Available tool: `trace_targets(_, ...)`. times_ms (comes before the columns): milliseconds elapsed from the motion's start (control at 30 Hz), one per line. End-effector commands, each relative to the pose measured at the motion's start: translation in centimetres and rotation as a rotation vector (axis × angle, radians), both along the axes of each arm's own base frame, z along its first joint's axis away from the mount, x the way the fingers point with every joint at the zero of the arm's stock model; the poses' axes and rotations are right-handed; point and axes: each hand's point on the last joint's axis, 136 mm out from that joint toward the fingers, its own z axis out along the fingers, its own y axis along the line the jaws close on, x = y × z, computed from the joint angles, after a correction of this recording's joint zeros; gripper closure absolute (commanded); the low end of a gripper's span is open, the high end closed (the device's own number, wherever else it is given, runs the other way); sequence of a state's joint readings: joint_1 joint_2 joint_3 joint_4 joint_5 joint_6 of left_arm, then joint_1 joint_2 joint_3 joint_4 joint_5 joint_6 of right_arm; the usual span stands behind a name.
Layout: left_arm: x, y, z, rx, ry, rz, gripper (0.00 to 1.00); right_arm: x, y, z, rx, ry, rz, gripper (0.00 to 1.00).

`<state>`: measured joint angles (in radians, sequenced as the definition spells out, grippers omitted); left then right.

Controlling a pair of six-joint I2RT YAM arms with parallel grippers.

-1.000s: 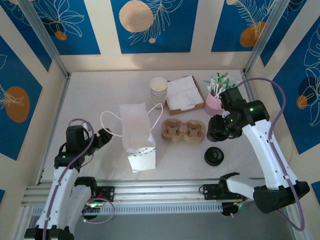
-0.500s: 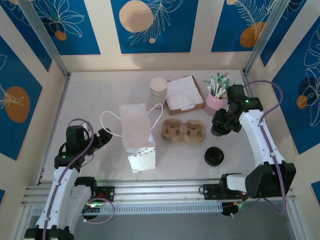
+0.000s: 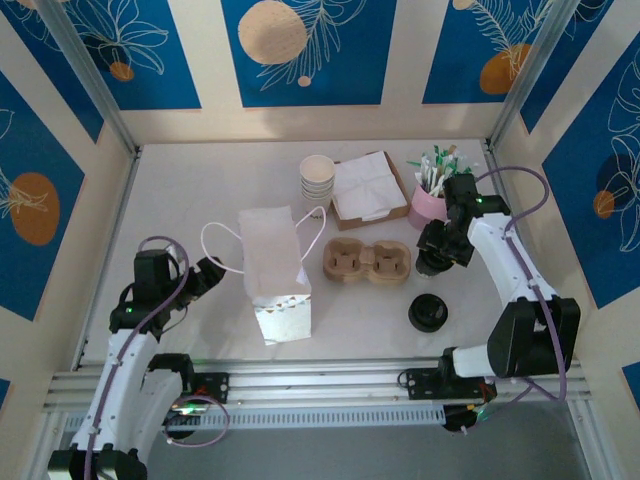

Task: Pack the takeout coffee

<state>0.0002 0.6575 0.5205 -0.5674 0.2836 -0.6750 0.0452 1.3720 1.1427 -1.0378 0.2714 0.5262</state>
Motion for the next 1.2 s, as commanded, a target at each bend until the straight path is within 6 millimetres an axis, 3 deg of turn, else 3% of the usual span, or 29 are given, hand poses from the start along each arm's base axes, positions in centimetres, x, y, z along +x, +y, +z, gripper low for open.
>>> trace_targets(0, 0.2, 0.3, 0.4, 0.01, -0.015, 0.009, 0.12, -0.3, -0.4, -0.9, -0.017, 0.028, -0.024, 0.28)
trace_targets(300, 0.2, 0.4, 0.4, 0.011, -0.012, 0.01, 0.12, 0.7, -0.5, -0.8, -0.019, 0.021, -0.023, 0.2)
trace_targets(733, 0.2, 0.5, 0.6, 0.018, -0.012, 0.012, 0.12, 2.2, 0.7, 3.2, 0.026, -0.097, 0.037, 0.14)
trace_targets(867, 0.3, 0.5, 1.2, 0.026, -0.025, 0.005, 0.12, 2.1, 1.3, 5.4, 0.024, -0.167, 0.088, 0.1)
trace_targets(1167, 1.5, 0.0, 5.7, 0.066, -0.107, -0.069, 0.08, 1.0, 5.4, 12.0, 0.063, -0.381, 0.285, 0.09)
